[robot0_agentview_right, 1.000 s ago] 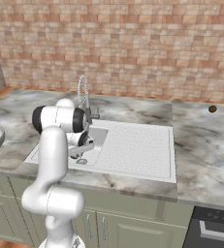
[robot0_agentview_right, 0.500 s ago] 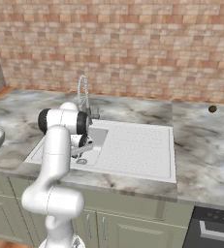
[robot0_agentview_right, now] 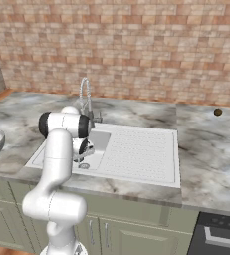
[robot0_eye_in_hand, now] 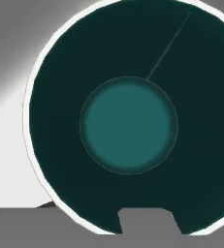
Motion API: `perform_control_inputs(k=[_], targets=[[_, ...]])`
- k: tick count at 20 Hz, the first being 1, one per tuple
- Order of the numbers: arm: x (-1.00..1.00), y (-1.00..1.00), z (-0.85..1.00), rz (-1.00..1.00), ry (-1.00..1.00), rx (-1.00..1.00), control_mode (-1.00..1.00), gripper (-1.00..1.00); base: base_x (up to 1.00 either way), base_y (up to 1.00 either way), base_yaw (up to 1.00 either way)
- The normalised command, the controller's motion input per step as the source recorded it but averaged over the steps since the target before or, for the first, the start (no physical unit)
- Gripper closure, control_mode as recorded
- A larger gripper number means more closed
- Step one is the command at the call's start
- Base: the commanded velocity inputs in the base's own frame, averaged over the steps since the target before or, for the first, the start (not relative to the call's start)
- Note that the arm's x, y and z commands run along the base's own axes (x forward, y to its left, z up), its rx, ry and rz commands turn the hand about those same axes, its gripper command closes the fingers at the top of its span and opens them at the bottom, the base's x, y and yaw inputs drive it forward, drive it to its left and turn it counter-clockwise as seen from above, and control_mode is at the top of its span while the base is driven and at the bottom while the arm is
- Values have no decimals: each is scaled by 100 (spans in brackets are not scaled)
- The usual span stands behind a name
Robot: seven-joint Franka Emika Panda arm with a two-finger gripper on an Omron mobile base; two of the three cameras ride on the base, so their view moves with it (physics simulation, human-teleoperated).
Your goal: Pick the mug and place it in the sink. Pick the bowl and place it in the open cabinet and then close the cabinet.
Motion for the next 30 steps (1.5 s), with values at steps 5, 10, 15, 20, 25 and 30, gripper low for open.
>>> perform_control_inputs(k=[5,10,15,20,25,30], targets=[[-6,-6,20,-1,-2,6,-100,-100,0,0,0],[-1,-3,51,-1,0,3,-100,-100,0,0,0],[-4,-1,41,0,0,3,-100,-100,0,0,0],[-24,-8,50,0,0,10,-100,-100,0,0,0],[-26,-21,72,0,1,12,-100,-100,0,0,0],[-33,-5,95,0,8,8,-100,-100,0,0,0]])
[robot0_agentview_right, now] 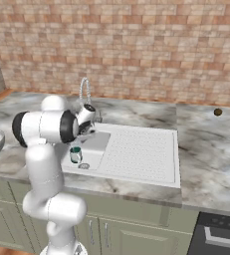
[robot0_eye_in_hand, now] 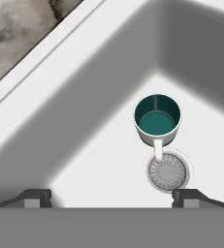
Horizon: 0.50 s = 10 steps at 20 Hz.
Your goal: Pick the mug and place it in the sink. Pick the bowl and place it in the open cabinet and then close the cabinet.
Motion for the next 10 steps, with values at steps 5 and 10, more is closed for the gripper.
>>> perform_control_inputs(k=[5,10], targets=[[-46,-7,100,-5,5,7,-100,-100,0,0,0],[-62,-8,83,-11,13,10,-100,-100,0,0,0]])
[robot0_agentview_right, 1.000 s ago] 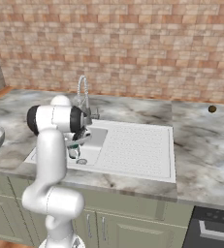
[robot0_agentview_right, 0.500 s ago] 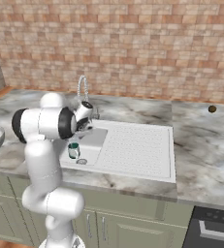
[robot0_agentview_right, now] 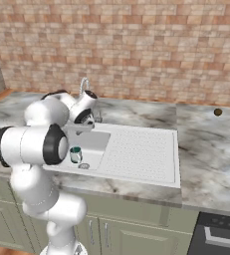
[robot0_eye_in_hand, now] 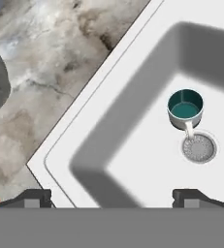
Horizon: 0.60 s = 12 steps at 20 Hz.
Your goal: Pick the mug and place it in the sink. Pick the bowl and place it in the open cabinet and then close the cabinet.
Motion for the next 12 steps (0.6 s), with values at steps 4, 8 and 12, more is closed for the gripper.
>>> perform_control_inputs(k=[4,8,12], targets=[[-73,-11,86,-19,25,15,-100,-100,0,0,0],[-56,0,83,-24,32,18,-100,-100,0,0,0],[-42,31,65,-22,25,3,-100,-100,0,0,0]])
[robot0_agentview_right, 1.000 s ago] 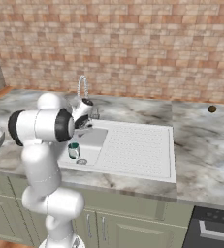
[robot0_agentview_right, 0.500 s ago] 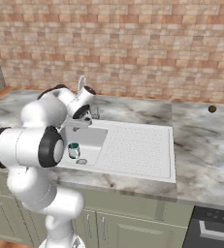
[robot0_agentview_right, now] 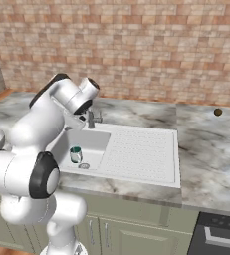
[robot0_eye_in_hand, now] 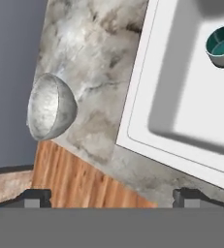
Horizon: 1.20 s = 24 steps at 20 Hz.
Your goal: Pick the mug and place it in the sink. Pick the bowl and place it in the open cabinet and then close the cabinet.
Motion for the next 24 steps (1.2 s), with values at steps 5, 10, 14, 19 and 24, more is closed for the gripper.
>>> perform_control_inputs(k=[5,10,14,19,24], targets=[[-27,54,41,-16,20,-1,-100,-100,0,0,0],[-2,70,8,-12,24,-3,-100,-100,0,0,0],[0,71,6,-9,23,-9,-100,-100,0,0,0],[-1,64,1,-8,23,-10,-100,-100,0,0,0],[-1,61,0,-8,24,-8,-100,-100,0,0,0]])
